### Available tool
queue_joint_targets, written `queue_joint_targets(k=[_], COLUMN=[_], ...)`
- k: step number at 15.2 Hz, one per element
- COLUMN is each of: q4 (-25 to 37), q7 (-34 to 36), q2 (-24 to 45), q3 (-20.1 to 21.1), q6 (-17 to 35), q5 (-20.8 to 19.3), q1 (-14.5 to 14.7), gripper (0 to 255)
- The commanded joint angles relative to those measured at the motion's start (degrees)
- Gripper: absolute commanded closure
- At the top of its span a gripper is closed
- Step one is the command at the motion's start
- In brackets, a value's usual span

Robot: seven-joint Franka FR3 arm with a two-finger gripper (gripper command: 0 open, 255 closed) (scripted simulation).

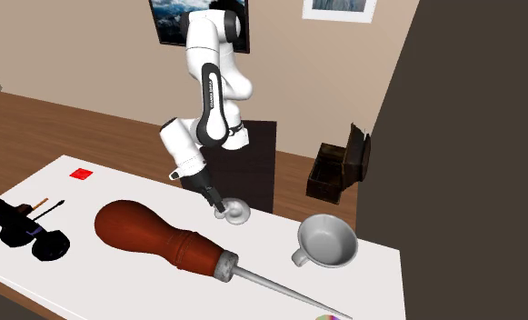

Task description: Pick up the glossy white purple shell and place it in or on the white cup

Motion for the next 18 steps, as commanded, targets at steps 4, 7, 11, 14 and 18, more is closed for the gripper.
queue_joint_targets(k=[4,7,11,14,18], q4=[0.0,0.0,0.0,0.0,-0.1], q7=[0.0,0.0,-0.1,-0.1,2.3], q2=[0.1,0.1,0.0,0.0,-1.9], q3=[0.0,0.0,0.0,0.0,-0.4], q6=[0.1,0.1,0.1,0.1,-1.4], q5=[0.1,0.1,0.1,0.1,-1.9], q1=[0.0,0.0,0.0,0.0,0.1], gripper=[0,255,255,255,255])
